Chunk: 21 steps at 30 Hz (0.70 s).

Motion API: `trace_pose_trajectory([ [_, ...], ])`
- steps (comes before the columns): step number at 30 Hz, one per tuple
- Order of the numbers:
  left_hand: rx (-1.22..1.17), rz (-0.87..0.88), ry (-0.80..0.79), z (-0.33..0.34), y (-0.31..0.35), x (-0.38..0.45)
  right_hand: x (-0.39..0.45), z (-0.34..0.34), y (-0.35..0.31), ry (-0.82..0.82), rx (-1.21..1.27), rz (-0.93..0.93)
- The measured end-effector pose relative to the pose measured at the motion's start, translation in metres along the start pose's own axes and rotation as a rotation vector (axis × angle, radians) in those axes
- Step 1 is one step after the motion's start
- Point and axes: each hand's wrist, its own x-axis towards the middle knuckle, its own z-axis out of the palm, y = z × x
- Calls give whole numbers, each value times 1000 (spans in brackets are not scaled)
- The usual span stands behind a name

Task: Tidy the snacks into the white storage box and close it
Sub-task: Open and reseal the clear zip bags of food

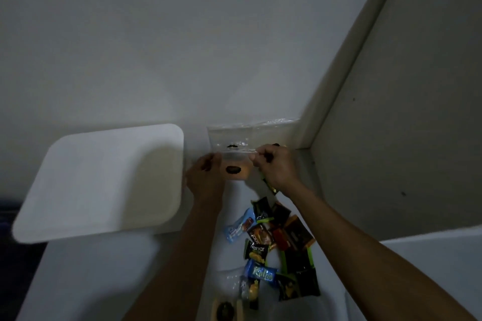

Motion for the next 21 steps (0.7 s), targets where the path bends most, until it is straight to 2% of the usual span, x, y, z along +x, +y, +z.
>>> trace_pose_trajectory([
  [6, 55, -88, 78, 12, -25, 24, 25, 18, 26, -37, 8, 46],
  [11, 118, -71, 104, 21, -28, 36, 36, 25, 30, -10, 19, 52],
  [21, 209, -97, 15, 6, -19, 8, 13, 26, 34, 106, 110, 227],
])
